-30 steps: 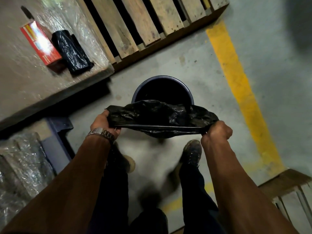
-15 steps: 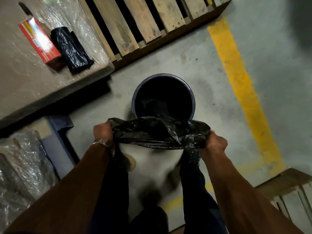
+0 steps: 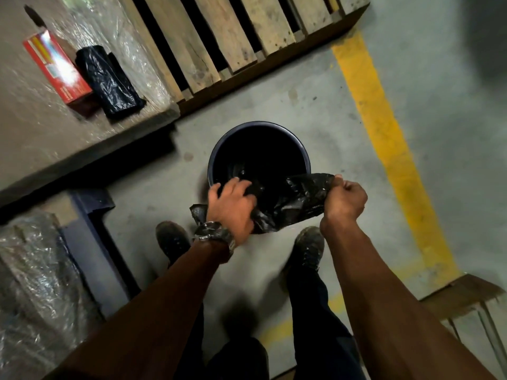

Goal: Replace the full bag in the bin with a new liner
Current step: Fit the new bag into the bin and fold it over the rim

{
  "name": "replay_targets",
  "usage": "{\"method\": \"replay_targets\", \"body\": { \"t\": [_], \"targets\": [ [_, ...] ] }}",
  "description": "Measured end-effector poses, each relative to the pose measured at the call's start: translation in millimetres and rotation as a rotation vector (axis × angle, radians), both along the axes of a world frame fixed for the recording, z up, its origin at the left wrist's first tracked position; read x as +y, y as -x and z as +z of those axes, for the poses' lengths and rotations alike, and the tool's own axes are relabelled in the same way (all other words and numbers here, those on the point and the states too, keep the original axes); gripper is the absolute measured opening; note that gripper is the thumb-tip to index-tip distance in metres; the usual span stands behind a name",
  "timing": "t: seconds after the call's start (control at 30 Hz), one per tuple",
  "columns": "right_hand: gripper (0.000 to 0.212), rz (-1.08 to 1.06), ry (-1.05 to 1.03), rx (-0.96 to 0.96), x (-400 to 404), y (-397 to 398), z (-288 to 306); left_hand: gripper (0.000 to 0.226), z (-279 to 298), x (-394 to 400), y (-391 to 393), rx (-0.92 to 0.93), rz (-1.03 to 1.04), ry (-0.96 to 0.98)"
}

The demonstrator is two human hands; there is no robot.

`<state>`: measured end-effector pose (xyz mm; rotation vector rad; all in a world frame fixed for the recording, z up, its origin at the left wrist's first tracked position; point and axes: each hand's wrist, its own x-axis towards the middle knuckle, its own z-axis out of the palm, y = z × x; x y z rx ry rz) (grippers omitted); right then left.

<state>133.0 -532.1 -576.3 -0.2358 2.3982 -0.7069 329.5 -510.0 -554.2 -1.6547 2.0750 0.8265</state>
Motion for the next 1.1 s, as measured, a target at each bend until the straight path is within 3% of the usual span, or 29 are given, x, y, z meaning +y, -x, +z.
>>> {"method": "replay_targets", "body": {
  "t": [0.13, 0.3, 0.4, 0.47, 0.6, 0.67, 0.77, 0.87, 1.0, 1.1],
  "targets": [
    [0.025, 0.138, -0.112, 0.030, 15, 27, -11, 0.040, 5, -24, -4, 0.135, 0.465, 0.194],
    [0.025, 0.315, -0.294, -0.017, 46, 54, -22, 0.036, 13, -48, 5, 0.070, 0.674, 0.255],
    [0.020, 0.363, -0.281, 0.064, 31, 63, -19, 0.033, 18, -58, 16, 0.030, 0.710, 0.273],
    [0.023, 0.471, -0.154, 0.147, 11, 62, -9, 0.032, 22, -65, 25, 0.019, 0.744, 0.274],
    [0.035, 0.908, 0.258, 0.266, -17, 37, 22, 0.029, 28, -75, 39, -0.023, 0.750, 0.252],
    [0.042, 1.135, 0.353, 0.324, -20, 21, 35, 0.028, 28, -78, 42, -0.032, 0.736, 0.255],
    [0.044, 1.319, 0.240, 0.248, -17, -1, 33, 0.027, 18, -85, 39, -0.048, 0.714, 0.254],
    [0.047, 1.313, 0.036, 0.115, -14, -16, 10, 0.027, 3, -91, 31, 0.001, 0.705, 0.240],
    [0.042, 1.177, 0.041, 0.215, -30, -22, -21, 0.025, -27, -105, 11, 0.036, 0.660, 0.238],
    [0.051, 1.184, -0.012, 0.294, -52, -17, -36, 0.021, -44, -122, 1, 0.056, 0.627, 0.233]
  ]
}}
